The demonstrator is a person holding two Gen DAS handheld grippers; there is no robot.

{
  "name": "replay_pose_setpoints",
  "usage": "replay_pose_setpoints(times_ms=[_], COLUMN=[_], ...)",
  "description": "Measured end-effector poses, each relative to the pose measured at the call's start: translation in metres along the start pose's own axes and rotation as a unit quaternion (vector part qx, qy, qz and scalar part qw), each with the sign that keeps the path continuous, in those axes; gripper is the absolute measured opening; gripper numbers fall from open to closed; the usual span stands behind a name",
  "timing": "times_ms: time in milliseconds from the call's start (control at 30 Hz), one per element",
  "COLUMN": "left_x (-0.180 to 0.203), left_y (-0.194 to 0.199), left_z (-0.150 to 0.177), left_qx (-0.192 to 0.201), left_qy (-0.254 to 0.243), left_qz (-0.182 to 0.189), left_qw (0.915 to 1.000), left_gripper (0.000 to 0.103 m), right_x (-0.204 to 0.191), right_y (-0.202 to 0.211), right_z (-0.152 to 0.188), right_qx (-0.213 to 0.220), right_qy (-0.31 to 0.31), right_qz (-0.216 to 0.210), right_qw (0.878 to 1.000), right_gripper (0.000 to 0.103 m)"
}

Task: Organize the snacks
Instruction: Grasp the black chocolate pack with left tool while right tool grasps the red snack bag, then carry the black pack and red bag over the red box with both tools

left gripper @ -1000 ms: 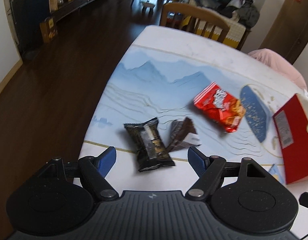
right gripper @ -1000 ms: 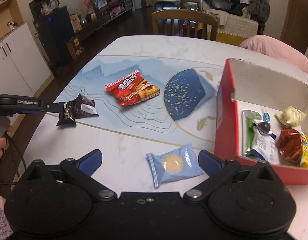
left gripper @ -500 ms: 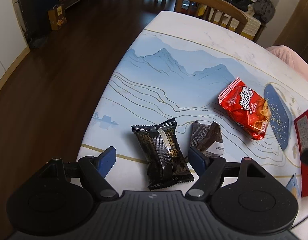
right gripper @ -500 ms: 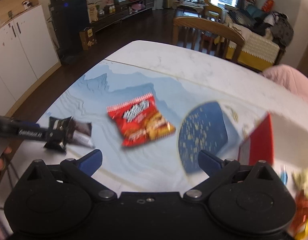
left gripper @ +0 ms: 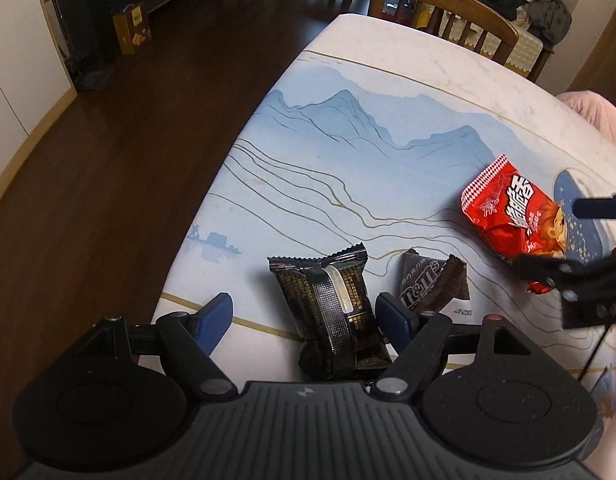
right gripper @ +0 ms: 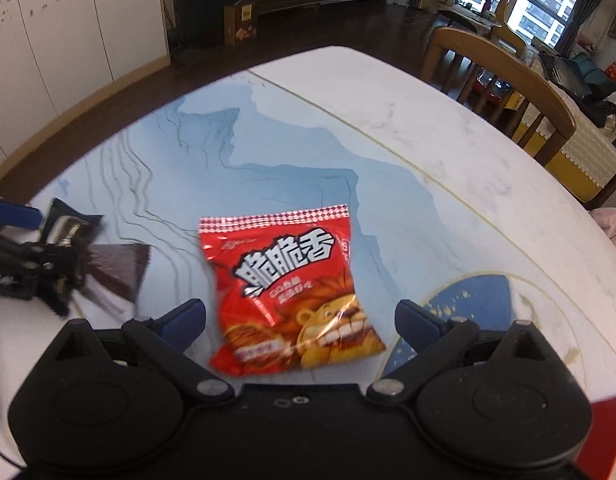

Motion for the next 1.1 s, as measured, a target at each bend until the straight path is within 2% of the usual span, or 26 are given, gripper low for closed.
replay_pose_setpoints(times_ms=[200, 267, 333, 433, 600, 733, 967, 1100], left_x=[0.005, 0.007, 0.009, 0.011, 0.01, 0.006, -0.002, -0.008], left_y=[0.001, 0.003, 0.004, 0.006, 0.008, 0.01, 0.015, 0.02], left_z=[0.004, 0.006, 0.008, 0.009, 0.011, 0.011, 0.015, 0.022], left_qx=[0.009, 0.012, 0.014, 0.013, 0.018, 0.015, 0.001, -0.006], left_qy=[-0.019, -0.028, -0.038, -0.043, -0.047, -0.04, -0.012, -0.001], left_qz=[-0.008, -0.012, -0.015, -0.01, -0.011, -0.006, 0.008, 0.012], left_qw=[0.9997, 0.9995, 0.9991, 0.999, 0.9987, 0.9991, 0.9999, 0.9999], left_gripper=[0.075, 0.07, 0.062, 0.054, 0.044, 0.04, 0.039, 0.038], right_x=[-0.004, -0.004, -0.004, -0.004, -0.006, -0.009, -0.019, -0.029], right_y=[-0.014, -0.015, -0.015, -0.013, -0.007, 0.0, 0.021, 0.038], right_z=[-0.001, 0.0, 0.0, 0.0, 0.005, 0.014, 0.04, 0.056], right_qx=[-0.008, -0.006, -0.003, -0.009, -0.013, -0.018, -0.032, -0.034], right_qy=[0.024, 0.016, 0.003, -0.011, -0.045, -0.077, -0.153, -0.16], right_qz=[-0.002, -0.005, -0.016, -0.014, -0.011, -0.002, -0.009, -0.001], right_qw=[1.0, 1.0, 1.0, 1.0, 0.999, 0.997, 0.988, 0.986], right_gripper=[0.096, 0.094, 0.087, 0.086, 0.078, 0.074, 0.071, 0.07])
Point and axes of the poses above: each gripper's, at about its wrist camera, not at the fingertips, and y roughly against the way its jaws point, x to its right, z to its underside, the point moved 8 cm from there along -y, roughly the way its jaws point, and after that the axes turned 10 degrees about y, right-handed, at the moved point
